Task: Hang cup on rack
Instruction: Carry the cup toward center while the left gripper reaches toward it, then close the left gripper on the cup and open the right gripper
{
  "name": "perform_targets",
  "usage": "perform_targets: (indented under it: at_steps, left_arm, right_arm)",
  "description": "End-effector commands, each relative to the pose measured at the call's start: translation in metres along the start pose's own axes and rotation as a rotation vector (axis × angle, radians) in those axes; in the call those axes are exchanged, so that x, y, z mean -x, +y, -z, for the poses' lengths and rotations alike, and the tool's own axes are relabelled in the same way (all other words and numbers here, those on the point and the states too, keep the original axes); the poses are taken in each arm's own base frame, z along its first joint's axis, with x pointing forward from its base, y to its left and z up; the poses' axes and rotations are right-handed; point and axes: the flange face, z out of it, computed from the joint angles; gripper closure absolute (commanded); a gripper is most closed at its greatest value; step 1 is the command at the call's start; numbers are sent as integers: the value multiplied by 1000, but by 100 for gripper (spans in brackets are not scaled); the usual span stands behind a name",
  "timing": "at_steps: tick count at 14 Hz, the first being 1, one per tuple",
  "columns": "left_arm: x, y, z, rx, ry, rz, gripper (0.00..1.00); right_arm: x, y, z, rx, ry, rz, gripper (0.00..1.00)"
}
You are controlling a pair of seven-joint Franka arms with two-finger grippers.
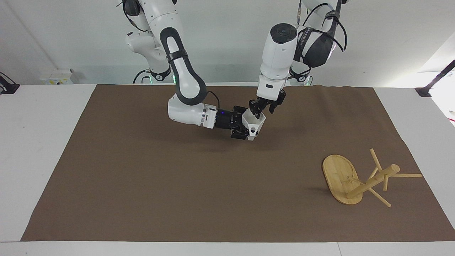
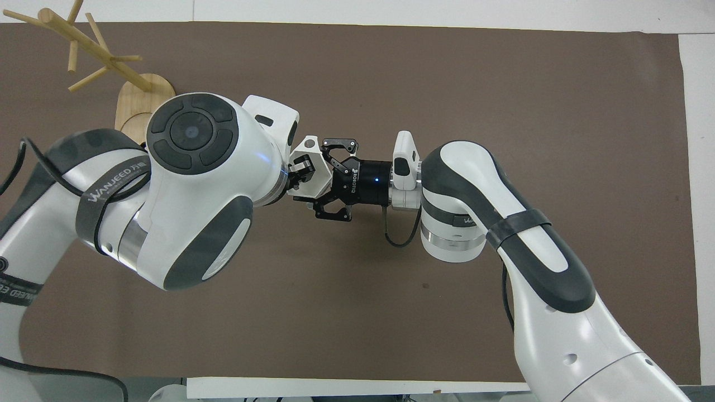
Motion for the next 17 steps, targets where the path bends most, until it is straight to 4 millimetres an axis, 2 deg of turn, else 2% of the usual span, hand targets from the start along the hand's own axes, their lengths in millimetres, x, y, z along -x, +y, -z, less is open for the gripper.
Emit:
perform_targets:
  at_steps: [1,4,5,7,8,10,11,13,14,15,17]
  left_arm:
    - [2,0,-1,40,18,19,100]
    - [1,1,0,49,24,19,100]
    - [1,1,0,49,24,19,100]
    - [1,1,0,51,25,33,100]
    - [3,2,0,50,23,39,100]
    - [3,3,0,52,25,46,100]
    - [4,2,0,50,23,47,100]
    - [-1,3,1,68,44,101,100]
    - [-3,4,-5,108,72,148,100]
    - [-3,1,-19,145,142,181,100]
    - [9,-11,-41,275,259,242,100]
  right_arm:
    - [-5,-1,1,25,9,-26,72]
    - [-5,-1,1,24,10,-27,70]
    - [-5,0,2,26,9,-29,62]
    - [-5,1,3,28,10,-34,16]
    - [-5,5,8,34,14,-26,0]
    - [-2,16,23,53,20,-28,0]
    - [-1,25,37,61,28,-27,0]
    - [12,43,80,23,-1,7,0]
    - [18,53,108,-11,-35,35,0]
    - [27,63,144,-51,-81,65,0]
    - [44,77,206,-102,-185,96,0]
